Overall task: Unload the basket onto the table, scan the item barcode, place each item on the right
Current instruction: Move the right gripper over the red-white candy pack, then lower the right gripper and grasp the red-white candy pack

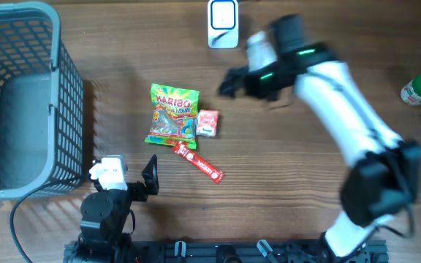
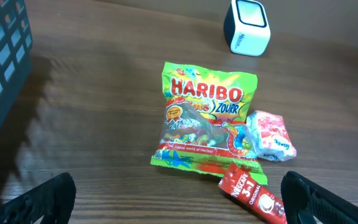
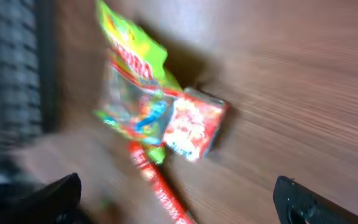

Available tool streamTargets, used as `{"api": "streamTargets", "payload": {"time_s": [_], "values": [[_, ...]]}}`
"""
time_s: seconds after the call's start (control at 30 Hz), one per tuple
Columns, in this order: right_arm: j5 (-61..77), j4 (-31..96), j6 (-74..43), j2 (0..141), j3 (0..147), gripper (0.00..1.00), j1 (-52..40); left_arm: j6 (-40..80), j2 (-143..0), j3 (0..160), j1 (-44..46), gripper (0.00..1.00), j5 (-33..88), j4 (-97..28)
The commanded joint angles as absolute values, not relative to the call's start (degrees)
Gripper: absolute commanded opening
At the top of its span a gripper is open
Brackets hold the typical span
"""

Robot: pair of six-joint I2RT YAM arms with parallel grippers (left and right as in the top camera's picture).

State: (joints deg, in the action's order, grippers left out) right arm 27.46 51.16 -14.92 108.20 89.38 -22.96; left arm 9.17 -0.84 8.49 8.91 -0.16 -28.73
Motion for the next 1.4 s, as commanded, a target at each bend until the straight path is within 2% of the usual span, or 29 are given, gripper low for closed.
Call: {"api": "streamTargets", "payload": {"time_s": [0.0,0.13,0.33,0.4,0.5,0.6,0.7,1.07,1.13,1.23,1.37], "values": [[13.37,49.25,-15.22,115.83,88.79,0.93,-31.86,9.47,-0.60,8.03,8.78,1.00,-0.93,-28.60],[9.93,49.23,-15.16,120.55,88.79,0.90,-38.54,9.47,-0.60,8.03,8.78,1.00,-0.93,-28.60],[-7.46,47.40,-14.74,120.55,88.79,0.91,-42.04,9.47,-0.60,8.03,8.78,1.00,-0.93,-28.60],[-7.92,44.45,-7.60,120.55,88.79,1.00,-41.89,9.47,-0.60,8.03,8.78,1.00,-0.93,-28.60],[-4.12,45.25,11.97,120.55,88.79,1.00,-41.76,9.47,-0.60,8.03,8.78,1.00,-0.93,-28.60],[-1.56,52.23,22.63,120.55,88.79,1.00,-41.76,9.47,-0.60,8.03,8.80,1.00,-0.93,-28.60],[6.55,52.29,28.60,120.55,88.79,1.00,-41.19,9.47,-0.60,8.03,8.78,1.00,-0.93,-28.60],[6.50,46.19,31.38,120.68,88.79,0.99,-37.89,9.47,-0.60,8.03,8.78,1.00,-0.93,-28.60],[6.50,45.63,31.31,120.68,88.79,0.93,-37.91,9.47,-0.60,8.03,8.80,1.00,-0.93,-28.60],[5.28,45.63,31.29,120.68,88.79,0.93,-37.91,9.47,-0.60,8.03,8.80,1.00,-0.93,-28.60],[3.68,45.30,26.94,120.68,88.79,0.88,-38.41,9.47,-0.60,8.03,8.80,1.00,-0.93,-28.60]]}}
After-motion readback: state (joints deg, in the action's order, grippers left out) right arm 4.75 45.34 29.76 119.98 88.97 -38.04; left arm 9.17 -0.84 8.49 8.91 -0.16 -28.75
